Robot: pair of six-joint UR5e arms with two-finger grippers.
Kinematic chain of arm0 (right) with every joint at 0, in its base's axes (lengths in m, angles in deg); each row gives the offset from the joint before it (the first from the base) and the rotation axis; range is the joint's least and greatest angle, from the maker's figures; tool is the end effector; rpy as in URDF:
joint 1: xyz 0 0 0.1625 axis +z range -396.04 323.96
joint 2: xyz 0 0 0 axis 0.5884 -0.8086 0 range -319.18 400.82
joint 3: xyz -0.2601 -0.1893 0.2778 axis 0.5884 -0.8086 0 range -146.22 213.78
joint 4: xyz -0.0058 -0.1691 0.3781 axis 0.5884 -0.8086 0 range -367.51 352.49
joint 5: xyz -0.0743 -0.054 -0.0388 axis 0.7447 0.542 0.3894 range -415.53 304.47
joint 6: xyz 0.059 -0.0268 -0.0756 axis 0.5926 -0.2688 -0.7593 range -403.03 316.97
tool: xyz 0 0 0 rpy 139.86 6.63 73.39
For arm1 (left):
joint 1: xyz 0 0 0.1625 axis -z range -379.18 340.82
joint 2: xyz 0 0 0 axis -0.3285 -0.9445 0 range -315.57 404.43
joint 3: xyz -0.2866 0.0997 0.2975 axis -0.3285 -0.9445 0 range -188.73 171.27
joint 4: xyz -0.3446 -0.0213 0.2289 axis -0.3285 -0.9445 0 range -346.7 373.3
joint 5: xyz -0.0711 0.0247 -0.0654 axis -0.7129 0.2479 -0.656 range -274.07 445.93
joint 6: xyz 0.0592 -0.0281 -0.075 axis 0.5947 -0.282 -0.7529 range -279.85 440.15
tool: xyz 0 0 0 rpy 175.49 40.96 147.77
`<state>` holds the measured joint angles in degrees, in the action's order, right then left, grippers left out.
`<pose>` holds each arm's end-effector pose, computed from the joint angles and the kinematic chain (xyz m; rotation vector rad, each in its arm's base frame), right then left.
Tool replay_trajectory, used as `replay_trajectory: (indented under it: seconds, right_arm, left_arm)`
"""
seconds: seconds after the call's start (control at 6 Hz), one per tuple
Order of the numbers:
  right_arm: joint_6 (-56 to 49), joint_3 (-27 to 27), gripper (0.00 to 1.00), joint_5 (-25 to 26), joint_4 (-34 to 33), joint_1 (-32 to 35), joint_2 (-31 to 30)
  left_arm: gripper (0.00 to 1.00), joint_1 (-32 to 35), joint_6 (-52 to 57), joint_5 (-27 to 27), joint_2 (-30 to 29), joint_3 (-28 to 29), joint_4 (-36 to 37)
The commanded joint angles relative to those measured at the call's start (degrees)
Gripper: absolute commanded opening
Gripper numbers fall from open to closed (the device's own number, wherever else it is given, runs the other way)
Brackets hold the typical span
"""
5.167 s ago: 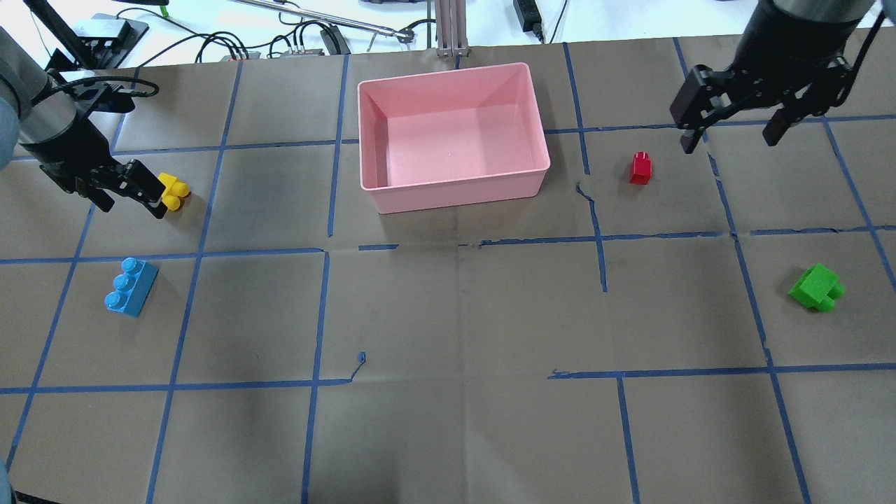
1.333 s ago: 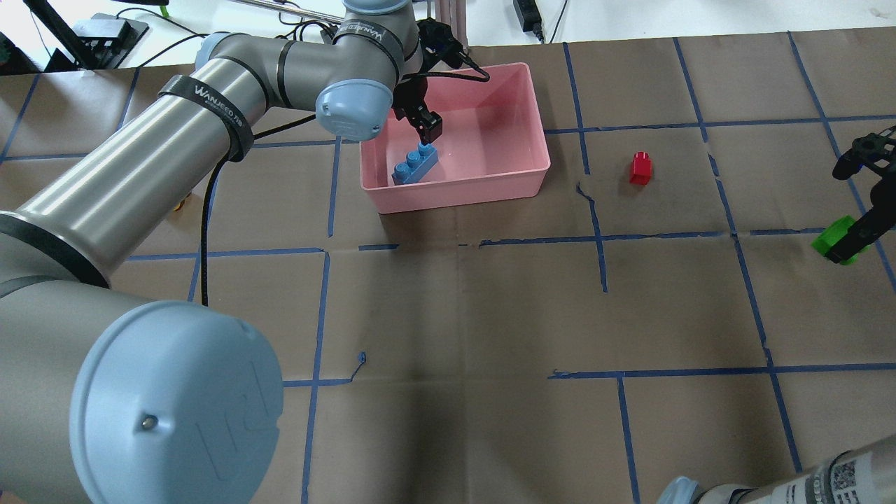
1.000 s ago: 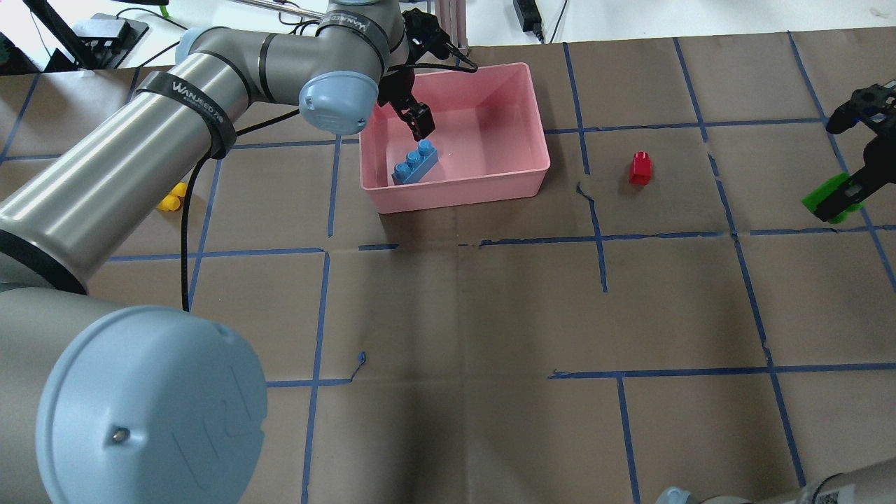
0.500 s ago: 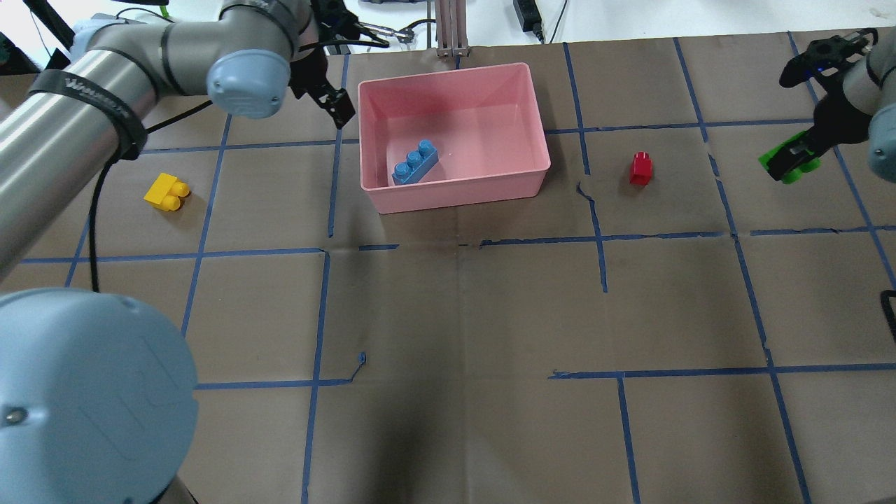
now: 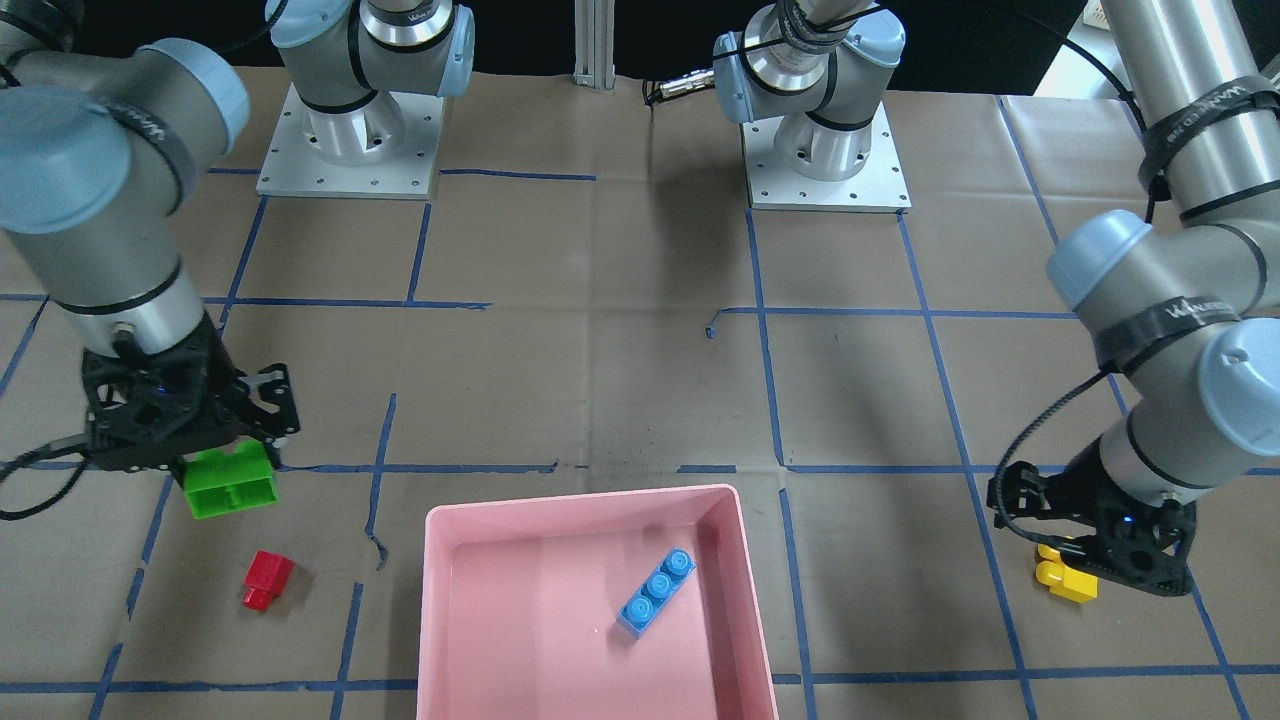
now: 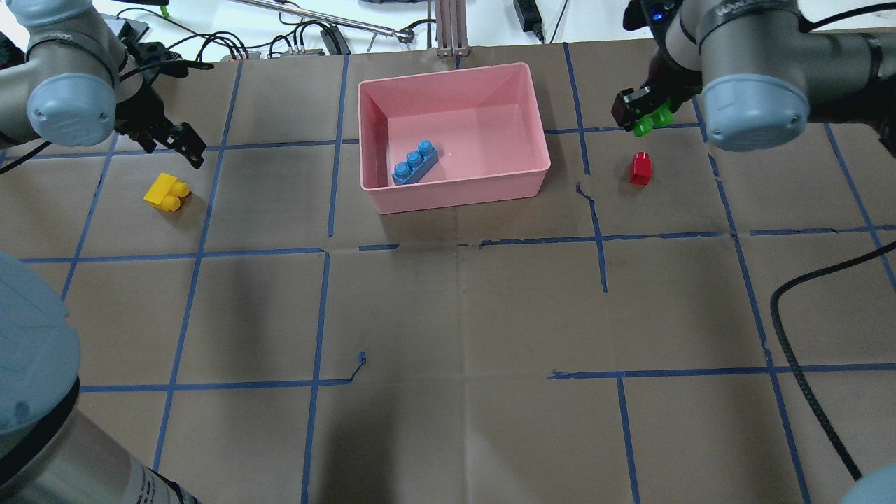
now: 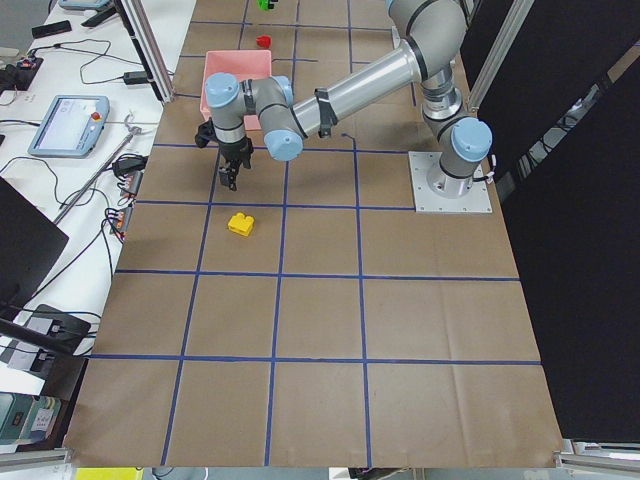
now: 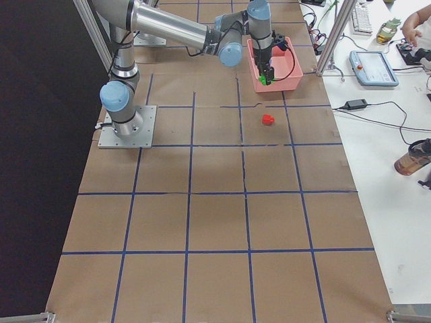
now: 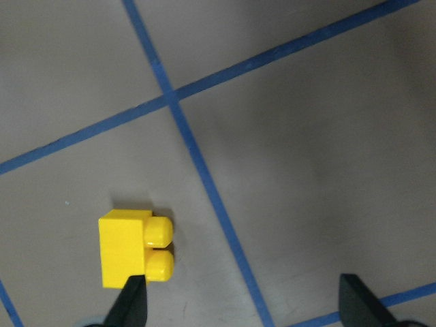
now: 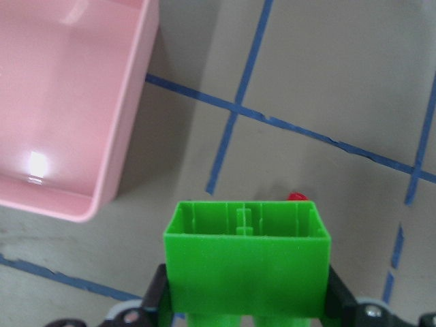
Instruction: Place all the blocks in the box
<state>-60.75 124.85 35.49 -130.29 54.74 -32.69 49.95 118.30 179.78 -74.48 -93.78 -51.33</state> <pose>0.1400 -0.6151 0.3818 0.4883 -3.0200 0.4003 0.1190 -0.6674 0.2783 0.4600 3.0362 0.0180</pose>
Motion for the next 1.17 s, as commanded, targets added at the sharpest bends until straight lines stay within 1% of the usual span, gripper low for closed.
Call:
replay_trajectory:
  seconds: [0.0, 0.17, 0.33, 0.5, 0.67, 0.83, 1.0]
  right_arm:
    - [12.6, -10.5, 0.58, -0.1, -0.1, 8.1, 9.6]
    - [15.8, -15.4, 0.59, -0.1, -0.1, 9.7, 15.4]
    - [18.6, -18.0, 0.63, -1.8, -0.7, 10.4, 19.8]
    - [21.8, -18.1, 0.86, -5.1, -1.1, 10.5, 20.8]
    - [22.1, -18.1, 0.99, -5.1, -0.9, 10.4, 21.0]
    - [22.2, -18.1, 0.99, -4.9, -0.2, 10.4, 20.7]
    - [22.1, -18.2, 0.99, -4.3, 1.0, 10.3, 20.0]
  left_arm:
    - [0.99, -3.5, 6.4, 0.0, -2.3, -0.2, 0.8]
    - [0.99, -3.6, 7.3, 0.0, -4.6, -0.2, 2.8]
    - [0.99, -3.6, 7.5, 0.1, -8.1, 0.2, 6.8]
    - [0.99, -3.6, 7.5, 0.2, -9.9, 1.7, 7.6]
    - [0.99, -3.6, 7.6, 1.3, -10.8, 1.5, 8.7]
    - [0.98, -3.6, 7.5, 1.3, -11.3, 1.3, 8.7]
    - [0.87, -3.6, 7.6, 1.2, -11.3, 0.5, 8.7]
